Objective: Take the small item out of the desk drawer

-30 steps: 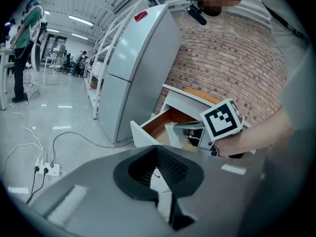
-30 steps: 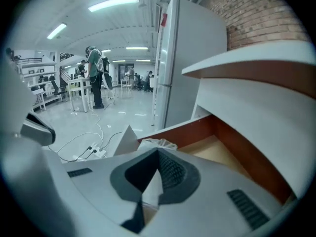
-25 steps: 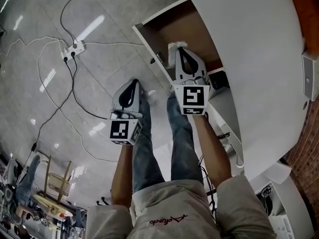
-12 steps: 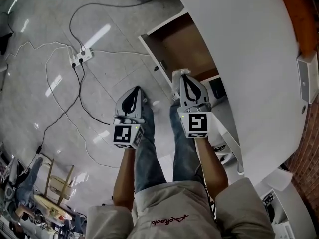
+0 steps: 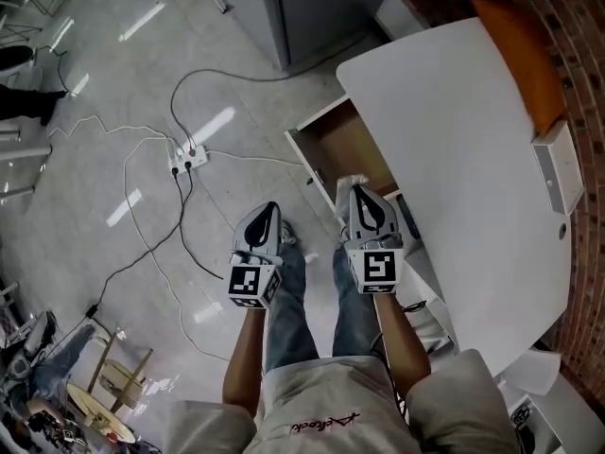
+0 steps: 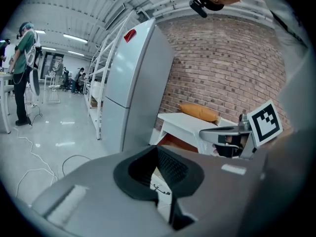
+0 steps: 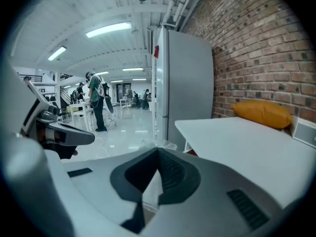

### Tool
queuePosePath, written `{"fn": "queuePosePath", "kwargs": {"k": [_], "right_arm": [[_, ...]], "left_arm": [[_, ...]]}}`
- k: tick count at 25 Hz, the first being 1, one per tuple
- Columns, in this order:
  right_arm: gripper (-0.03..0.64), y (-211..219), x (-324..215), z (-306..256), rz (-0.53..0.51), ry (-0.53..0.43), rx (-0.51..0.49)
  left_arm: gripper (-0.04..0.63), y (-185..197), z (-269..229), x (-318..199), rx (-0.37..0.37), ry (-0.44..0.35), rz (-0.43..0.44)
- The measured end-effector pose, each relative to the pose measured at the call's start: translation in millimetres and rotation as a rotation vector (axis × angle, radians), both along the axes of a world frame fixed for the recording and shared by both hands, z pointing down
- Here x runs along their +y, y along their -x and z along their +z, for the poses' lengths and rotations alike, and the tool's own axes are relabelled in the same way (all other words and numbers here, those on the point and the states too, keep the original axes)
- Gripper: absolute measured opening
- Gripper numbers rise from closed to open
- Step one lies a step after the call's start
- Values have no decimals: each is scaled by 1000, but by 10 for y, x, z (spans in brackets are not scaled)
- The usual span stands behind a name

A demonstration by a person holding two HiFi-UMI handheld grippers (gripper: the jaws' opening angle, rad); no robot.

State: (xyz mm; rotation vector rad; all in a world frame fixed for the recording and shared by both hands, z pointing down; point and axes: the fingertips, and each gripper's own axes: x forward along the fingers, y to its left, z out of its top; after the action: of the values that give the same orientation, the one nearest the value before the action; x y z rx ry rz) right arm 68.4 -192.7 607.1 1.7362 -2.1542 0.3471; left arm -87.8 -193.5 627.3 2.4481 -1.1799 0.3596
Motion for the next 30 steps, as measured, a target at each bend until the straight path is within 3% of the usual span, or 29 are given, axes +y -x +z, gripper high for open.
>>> {"fn": "queuePosePath", "kwargs": {"k": [20, 30], "right_arm": [[11, -169, 32, -1440, -35, -96, -21], [11, -123, -140, -2312, -60, -216, -17]], "left_arm": [[9, -19, -1603, -198, 6, -158, -56], [9, 78, -2421, -361, 43, -253, -95]]}}
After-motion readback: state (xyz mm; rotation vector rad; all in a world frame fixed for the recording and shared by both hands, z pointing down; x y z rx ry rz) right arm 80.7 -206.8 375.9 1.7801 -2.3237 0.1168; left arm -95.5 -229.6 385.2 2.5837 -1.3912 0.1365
